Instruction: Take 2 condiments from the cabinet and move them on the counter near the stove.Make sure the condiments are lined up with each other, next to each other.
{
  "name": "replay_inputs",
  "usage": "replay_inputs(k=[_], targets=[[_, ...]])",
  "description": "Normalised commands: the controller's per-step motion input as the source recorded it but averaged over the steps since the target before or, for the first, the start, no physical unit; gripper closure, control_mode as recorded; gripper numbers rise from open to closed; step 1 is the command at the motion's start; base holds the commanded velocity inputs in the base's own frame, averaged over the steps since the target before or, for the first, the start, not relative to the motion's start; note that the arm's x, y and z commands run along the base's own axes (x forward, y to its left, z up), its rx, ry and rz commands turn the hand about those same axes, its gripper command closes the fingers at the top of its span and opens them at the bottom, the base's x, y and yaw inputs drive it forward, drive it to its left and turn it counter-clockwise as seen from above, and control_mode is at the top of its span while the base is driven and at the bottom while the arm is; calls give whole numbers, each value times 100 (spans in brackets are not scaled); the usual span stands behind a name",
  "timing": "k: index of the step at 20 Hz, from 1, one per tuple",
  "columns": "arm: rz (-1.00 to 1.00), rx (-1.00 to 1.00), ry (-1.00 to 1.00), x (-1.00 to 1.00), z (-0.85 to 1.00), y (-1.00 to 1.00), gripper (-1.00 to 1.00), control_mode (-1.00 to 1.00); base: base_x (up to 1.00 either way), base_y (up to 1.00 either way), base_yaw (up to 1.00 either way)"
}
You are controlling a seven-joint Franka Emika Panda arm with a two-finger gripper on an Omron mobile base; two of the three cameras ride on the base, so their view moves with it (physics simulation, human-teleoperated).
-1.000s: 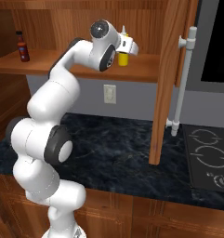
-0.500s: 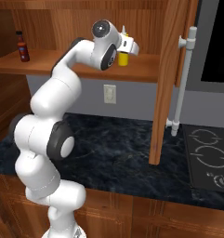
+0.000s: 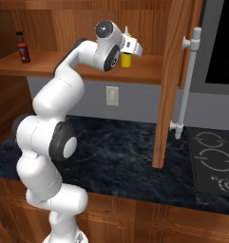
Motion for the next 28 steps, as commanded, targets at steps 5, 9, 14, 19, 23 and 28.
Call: replay_inputs(k=[5,9,14,19,23,28], targets=[[0,0,0,8,-1,0,-100,-100,0,0,0],[0,0,1,7,0,-1,-100,-100,0,0,0],[0,0,1,0,0,0,-100,-100,0,0,0],[0,0,0,0,0,0,100,-100,0,0,0],[0,0,0,0,0,0,100,-100,0,0,0],[0,0,0,0,0,0,100,-100,0,0,0]])
